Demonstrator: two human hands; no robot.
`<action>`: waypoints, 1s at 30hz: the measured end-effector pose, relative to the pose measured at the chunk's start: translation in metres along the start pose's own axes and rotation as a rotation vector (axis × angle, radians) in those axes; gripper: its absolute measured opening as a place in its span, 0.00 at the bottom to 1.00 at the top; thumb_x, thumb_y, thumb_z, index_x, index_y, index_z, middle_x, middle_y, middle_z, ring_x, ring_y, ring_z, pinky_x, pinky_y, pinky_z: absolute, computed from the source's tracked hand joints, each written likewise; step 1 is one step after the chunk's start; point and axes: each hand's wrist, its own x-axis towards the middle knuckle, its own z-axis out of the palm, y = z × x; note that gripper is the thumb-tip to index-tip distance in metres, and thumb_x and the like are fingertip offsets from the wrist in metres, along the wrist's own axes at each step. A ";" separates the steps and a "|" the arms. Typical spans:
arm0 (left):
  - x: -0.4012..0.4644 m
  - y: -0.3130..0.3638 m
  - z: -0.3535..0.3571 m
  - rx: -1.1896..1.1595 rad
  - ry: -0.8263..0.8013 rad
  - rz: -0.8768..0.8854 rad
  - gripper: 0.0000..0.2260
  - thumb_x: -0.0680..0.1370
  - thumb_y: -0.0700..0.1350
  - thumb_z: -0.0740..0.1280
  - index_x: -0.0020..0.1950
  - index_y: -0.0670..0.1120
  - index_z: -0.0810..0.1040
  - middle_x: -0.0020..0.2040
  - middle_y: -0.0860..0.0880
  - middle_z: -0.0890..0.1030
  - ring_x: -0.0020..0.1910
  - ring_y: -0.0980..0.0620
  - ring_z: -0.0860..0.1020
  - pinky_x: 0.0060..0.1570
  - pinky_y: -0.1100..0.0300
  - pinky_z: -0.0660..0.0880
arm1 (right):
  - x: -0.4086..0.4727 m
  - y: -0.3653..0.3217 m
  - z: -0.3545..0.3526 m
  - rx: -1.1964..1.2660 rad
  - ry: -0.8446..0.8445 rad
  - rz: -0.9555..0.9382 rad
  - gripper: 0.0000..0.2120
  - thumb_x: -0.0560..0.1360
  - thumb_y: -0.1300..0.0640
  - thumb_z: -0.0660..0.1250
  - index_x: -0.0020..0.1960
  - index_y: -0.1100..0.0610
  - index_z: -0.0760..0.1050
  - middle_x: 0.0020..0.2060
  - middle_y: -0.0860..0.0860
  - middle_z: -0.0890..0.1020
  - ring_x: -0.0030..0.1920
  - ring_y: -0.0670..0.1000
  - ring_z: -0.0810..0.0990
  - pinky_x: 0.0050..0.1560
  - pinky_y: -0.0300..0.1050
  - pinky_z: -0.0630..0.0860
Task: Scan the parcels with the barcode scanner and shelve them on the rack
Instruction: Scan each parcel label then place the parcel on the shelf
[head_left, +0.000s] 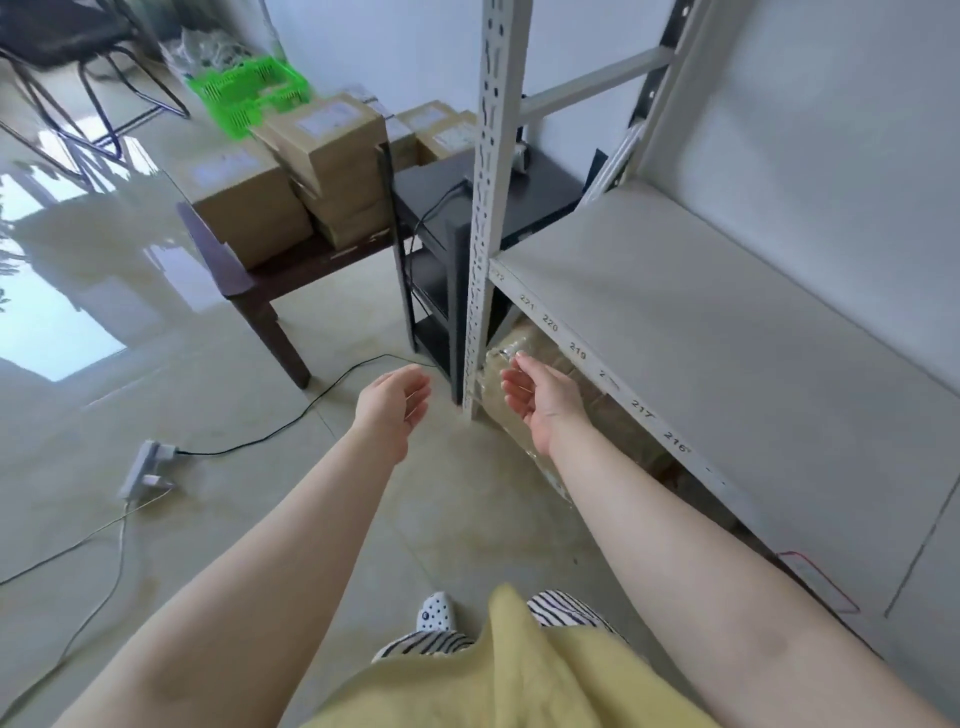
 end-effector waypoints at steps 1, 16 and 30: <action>0.007 0.007 -0.003 -0.015 0.001 -0.003 0.01 0.80 0.42 0.69 0.48 0.46 0.80 0.44 0.49 0.83 0.43 0.54 0.81 0.42 0.63 0.76 | 0.007 -0.001 0.014 -0.014 -0.009 0.000 0.08 0.78 0.56 0.70 0.54 0.59 0.79 0.39 0.52 0.83 0.37 0.47 0.80 0.42 0.39 0.77; 0.141 0.173 0.014 -0.068 0.114 0.150 0.00 0.80 0.42 0.70 0.50 0.46 0.80 0.46 0.49 0.84 0.46 0.54 0.82 0.43 0.62 0.76 | 0.161 -0.080 0.203 -0.039 -0.154 0.054 0.08 0.77 0.53 0.71 0.47 0.58 0.79 0.38 0.51 0.84 0.38 0.47 0.81 0.45 0.39 0.78; 0.247 0.302 0.081 -0.034 -0.013 0.192 0.02 0.80 0.44 0.71 0.52 0.47 0.82 0.50 0.48 0.85 0.50 0.53 0.83 0.48 0.61 0.78 | 0.271 -0.149 0.295 0.010 -0.027 -0.016 0.14 0.78 0.50 0.71 0.56 0.59 0.79 0.43 0.51 0.85 0.44 0.48 0.82 0.49 0.41 0.80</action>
